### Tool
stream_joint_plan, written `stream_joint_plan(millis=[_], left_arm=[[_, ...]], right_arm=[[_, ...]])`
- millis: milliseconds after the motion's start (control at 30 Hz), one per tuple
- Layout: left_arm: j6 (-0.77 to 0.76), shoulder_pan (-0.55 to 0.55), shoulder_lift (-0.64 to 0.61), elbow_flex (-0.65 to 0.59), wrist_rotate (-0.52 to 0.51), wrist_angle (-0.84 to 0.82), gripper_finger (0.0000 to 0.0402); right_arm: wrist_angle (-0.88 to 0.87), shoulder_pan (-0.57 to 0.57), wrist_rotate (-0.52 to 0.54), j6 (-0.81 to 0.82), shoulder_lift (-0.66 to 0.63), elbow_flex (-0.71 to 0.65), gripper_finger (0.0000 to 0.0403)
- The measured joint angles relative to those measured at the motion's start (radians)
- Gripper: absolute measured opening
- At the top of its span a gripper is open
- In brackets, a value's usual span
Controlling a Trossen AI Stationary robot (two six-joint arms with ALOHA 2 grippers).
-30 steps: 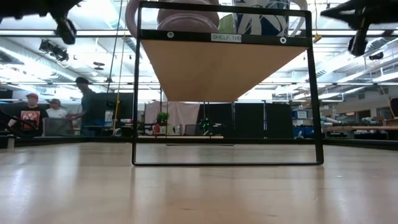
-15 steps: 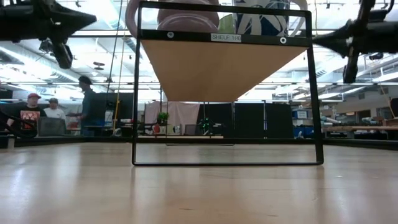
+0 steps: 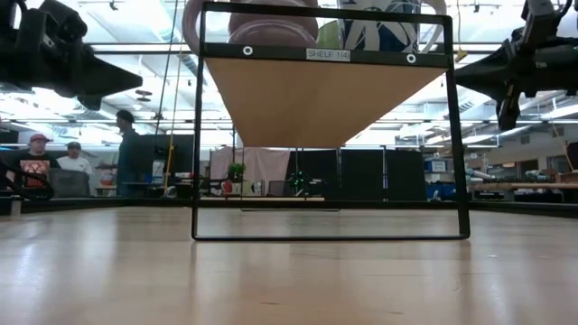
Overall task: Place coffee mugs
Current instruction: Return to Home Position
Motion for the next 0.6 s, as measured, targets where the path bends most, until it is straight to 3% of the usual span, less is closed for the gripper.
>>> stream_joint_plan(millis=[600], left_arm=[[-0.001,0.0,0.0,0.001,0.0,-0.003,0.0023]], right_arm=[[0.007,0.0,0.0,0.007,0.0,0.0,0.0028]])
